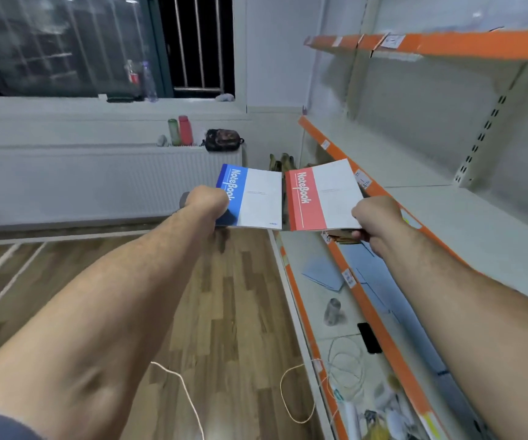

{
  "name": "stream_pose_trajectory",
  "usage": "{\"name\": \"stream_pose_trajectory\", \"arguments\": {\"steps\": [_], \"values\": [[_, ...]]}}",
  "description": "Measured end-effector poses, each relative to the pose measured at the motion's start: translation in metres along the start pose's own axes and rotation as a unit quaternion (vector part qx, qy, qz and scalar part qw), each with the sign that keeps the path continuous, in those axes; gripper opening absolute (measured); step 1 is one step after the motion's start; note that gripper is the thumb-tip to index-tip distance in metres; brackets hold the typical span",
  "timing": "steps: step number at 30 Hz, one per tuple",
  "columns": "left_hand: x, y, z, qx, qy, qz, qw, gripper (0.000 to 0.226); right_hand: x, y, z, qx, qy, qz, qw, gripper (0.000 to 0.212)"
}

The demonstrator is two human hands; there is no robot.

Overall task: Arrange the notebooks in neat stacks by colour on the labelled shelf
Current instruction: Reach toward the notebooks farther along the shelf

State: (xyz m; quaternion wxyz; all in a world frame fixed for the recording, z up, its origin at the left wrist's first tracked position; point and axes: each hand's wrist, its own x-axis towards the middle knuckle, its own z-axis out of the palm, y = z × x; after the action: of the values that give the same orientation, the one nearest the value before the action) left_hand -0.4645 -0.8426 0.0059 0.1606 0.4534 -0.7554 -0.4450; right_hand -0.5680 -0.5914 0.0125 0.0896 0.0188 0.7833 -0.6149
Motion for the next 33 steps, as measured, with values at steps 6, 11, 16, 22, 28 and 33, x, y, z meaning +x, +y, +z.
{"name": "stream_pose_trajectory", "arguments": {"steps": [6, 11, 16, 22, 28, 33], "values": [[0.071, 0.021, 0.024, -0.018, 0.021, -0.029, 0.999, 0.011, 0.067, -0.013, 0.027, -0.004, -0.004, 0.006, 1.000, 0.023], [0.141, 0.037, 0.046, -0.033, -0.009, -0.024, 0.999, 0.013, 0.122, -0.027, 0.061, -0.013, 0.013, 0.017, 1.000, 0.023], [0.239, 0.051, 0.062, -0.021, -0.028, 0.005, 0.999, 0.010, 0.182, -0.048, 0.119, -0.013, 0.028, 0.010, 0.999, 0.021], [0.355, 0.077, 0.053, -0.043, -0.046, -0.001, 0.998, 0.020, 0.262, -0.086, 0.200, -0.019, 0.041, 0.020, 0.999, 0.016], [0.441, 0.094, 0.061, -0.085, -0.066, -0.026, 0.994, 0.010, 0.330, -0.106, 0.262, -0.018, 0.042, 0.022, 0.999, 0.020], [0.508, 0.116, 0.084, -0.105, -0.065, -0.022, 0.992, 0.006, 0.398, -0.124, 0.291, -0.008, 0.052, 0.036, 0.998, 0.020]]}}
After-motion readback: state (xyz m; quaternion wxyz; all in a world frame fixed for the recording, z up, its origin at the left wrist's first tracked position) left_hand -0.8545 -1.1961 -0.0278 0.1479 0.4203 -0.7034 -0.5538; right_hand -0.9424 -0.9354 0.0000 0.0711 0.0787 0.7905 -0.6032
